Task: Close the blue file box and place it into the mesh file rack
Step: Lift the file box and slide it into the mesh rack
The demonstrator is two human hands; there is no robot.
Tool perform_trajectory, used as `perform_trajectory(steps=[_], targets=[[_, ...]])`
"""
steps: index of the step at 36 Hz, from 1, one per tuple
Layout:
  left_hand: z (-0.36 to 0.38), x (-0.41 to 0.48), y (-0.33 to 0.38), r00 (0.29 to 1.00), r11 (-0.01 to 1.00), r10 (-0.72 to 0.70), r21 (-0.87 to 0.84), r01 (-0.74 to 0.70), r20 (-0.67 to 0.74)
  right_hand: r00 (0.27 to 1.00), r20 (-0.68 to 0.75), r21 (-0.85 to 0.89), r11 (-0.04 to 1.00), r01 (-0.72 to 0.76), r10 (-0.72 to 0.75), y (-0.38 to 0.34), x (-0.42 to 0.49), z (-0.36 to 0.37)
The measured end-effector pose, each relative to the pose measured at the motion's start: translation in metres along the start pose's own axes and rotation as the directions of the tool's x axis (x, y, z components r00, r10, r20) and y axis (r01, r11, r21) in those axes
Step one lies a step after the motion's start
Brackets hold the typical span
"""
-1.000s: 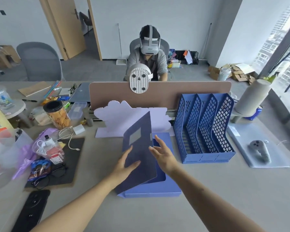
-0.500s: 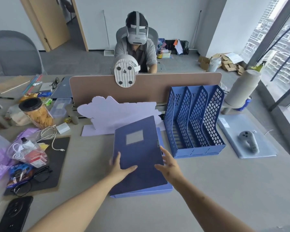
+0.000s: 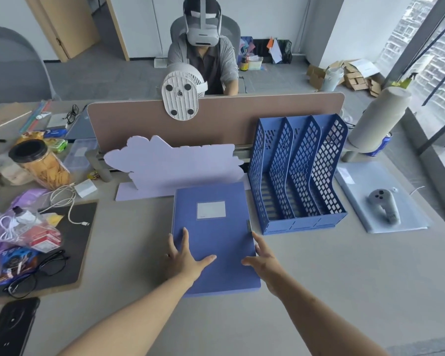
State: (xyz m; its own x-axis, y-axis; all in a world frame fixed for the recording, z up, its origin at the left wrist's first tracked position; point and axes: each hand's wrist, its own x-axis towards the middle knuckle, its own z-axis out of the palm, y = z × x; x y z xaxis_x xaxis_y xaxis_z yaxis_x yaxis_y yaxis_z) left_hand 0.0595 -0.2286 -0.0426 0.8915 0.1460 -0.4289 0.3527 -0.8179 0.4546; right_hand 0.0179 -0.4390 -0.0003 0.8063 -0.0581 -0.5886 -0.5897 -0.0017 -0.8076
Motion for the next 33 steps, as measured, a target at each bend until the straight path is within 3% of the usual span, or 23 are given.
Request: perform_trajectory(steps=[5,11,15,20,25,30,33], targets=[[0.003,0.000,0.001,1.000,0.999,0.006,0.037,-0.004,-0.030,0.999,-0.006,-0.061,0.997,-0.045,0.044,0.001,0.004,-0.003],[-0.001,0.001,0.004,1.000,0.994,0.009,0.106,-0.005,-0.030,0.998,0.008,-0.307,0.950,-0.064,0.070,-0.001,0.004,-0.007],[-0.012,0.007,0.008,0.999,0.990,-0.001,0.142,-0.005,0.039,1.000,0.010,-0.473,0.881,-0.005,0.011,-0.007,0.012,-0.002],[-0.015,0.008,0.010,0.998,0.982,-0.005,0.188,-0.007,0.065,0.998,-0.053,-0.614,0.787,-0.060,0.035,-0.011,0.026,0.004],[-0.014,0.007,0.009,0.996,0.975,-0.026,0.224,0.006,0.085,0.997,-0.039,-0.645,0.760,-0.078,0.070,0.000,0.031,-0.002],[-0.024,0.018,0.015,0.994,0.965,-0.040,0.261,0.012,0.106,1.000,-0.018,-0.629,0.777,-0.024,0.016,0.002,0.041,-0.009],[-0.030,0.019,0.012,0.994,0.987,-0.017,0.159,-0.001,0.113,0.998,0.019,-0.563,0.824,0.065,-0.066,0.007,0.034,-0.004]])
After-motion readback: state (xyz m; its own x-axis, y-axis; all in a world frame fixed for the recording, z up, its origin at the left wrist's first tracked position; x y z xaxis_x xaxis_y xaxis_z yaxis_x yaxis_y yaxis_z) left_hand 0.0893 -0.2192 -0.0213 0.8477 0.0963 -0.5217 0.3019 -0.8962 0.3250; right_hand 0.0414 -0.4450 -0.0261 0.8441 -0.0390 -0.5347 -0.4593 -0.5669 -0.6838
